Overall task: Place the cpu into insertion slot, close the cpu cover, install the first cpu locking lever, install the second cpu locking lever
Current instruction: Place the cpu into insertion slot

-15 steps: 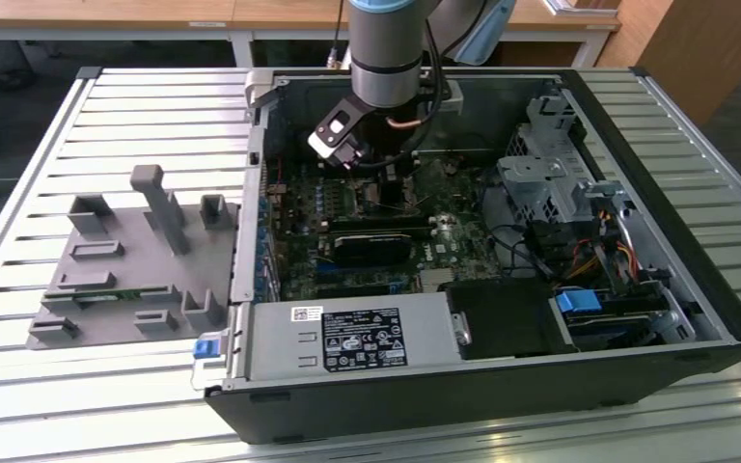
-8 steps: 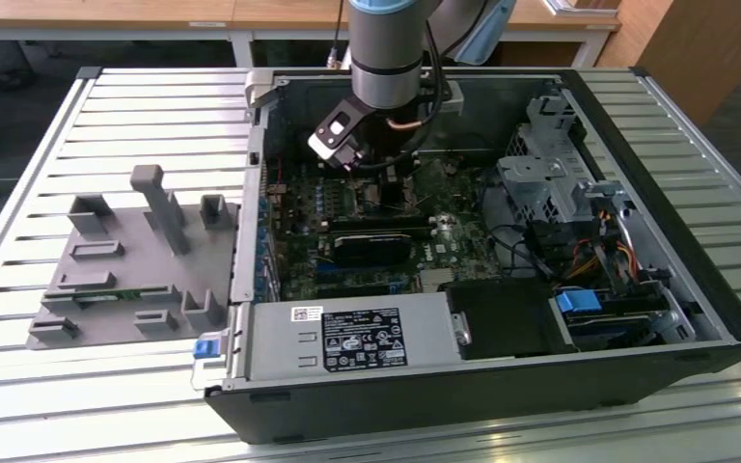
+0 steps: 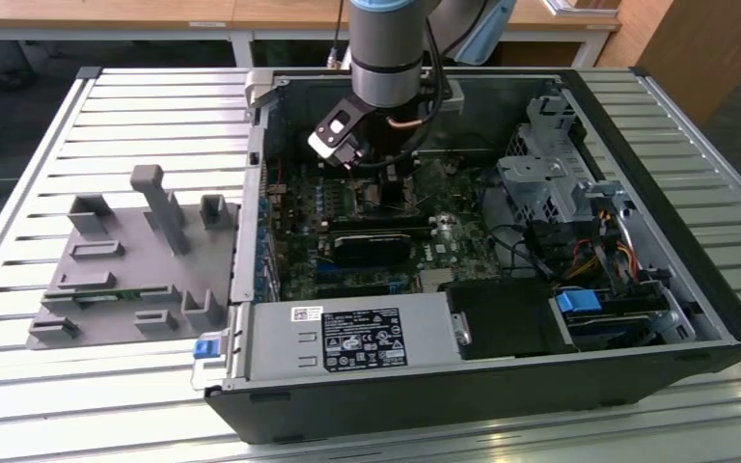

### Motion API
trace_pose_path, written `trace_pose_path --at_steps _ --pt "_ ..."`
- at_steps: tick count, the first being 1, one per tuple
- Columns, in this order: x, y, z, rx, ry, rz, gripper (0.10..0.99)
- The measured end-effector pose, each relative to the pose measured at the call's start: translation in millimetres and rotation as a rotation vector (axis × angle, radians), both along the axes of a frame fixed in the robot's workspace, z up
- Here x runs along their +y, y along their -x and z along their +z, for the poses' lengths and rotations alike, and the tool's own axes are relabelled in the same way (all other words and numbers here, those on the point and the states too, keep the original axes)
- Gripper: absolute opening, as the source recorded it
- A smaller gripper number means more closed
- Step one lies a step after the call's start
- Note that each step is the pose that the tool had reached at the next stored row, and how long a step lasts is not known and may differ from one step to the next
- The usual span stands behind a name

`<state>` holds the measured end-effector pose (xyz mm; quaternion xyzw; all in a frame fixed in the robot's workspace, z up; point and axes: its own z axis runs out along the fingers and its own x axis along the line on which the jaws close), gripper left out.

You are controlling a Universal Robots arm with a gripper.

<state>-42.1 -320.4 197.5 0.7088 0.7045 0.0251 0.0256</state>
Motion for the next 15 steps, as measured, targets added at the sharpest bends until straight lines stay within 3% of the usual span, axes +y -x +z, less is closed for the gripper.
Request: trace_pose_path --at_steps 15 --pt "0.0 -0.4 6.1 0.0004 0.0 0.0 0.596"
